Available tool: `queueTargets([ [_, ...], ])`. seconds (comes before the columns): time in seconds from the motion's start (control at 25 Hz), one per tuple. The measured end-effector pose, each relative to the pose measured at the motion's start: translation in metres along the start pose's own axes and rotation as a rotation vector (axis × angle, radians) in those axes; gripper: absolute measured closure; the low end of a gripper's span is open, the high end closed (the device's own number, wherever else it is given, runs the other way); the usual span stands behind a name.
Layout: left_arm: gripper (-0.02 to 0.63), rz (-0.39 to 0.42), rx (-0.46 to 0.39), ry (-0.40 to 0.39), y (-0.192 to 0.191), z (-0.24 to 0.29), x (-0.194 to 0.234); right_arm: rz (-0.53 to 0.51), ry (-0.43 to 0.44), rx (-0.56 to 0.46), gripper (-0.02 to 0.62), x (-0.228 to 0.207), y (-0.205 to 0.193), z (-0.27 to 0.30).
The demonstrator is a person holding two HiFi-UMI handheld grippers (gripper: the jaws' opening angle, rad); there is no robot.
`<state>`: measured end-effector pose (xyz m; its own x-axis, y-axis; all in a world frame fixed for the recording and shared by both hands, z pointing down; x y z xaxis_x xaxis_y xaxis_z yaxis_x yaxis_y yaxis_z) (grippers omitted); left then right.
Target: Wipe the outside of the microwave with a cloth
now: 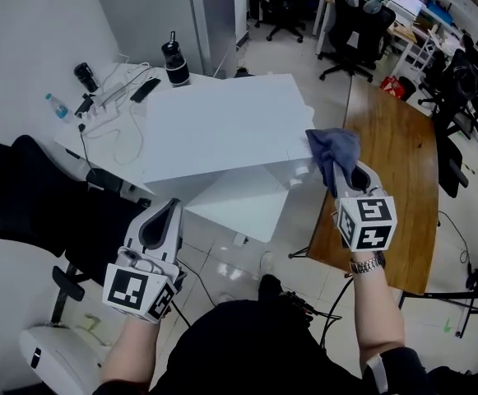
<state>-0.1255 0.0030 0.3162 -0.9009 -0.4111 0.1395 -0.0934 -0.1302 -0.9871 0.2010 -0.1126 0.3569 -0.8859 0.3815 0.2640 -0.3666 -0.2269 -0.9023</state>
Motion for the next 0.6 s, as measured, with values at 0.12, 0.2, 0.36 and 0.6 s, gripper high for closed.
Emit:
queueTargets([
  [0.12, 0.603, -0.001, -0.003, 0.012, -0.001, -0.021, 0.000, 0.002, 0.044, -0.026, 0.549, 0.031, 0.007, -0.015],
  [0.2, 0.603, -0.003, -0.006, 0.022, -0.003, -0.034, 0.003, -0.005, 0.082, -0.043, 0.549, 0.056, 0.010, -0.022],
  [0.36, 0.603, -0.007, -0.008, 0.047, -0.011, -0.060, 0.013, -0.014, 0.186, -0.079, 0.549, 0.118, 0.013, -0.023],
  [0.6, 0.603, -0.015, -0.008, 0.119, -0.015, -0.101, 0.036, -0.049, 0.365, -0.131, 0.549, 0.217, 0.017, -0.010],
])
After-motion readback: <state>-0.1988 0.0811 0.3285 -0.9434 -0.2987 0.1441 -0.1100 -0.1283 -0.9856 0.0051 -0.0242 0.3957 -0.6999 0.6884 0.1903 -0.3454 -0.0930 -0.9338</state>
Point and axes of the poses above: the fingertips, and each gripper's own axes: z forward along the fingers, x to its left, y out of its top, the point moved 3 cm from there along -z, backward along the fingers, and after that the axes turned 7 degrees about -z, right-handed, at the moved point
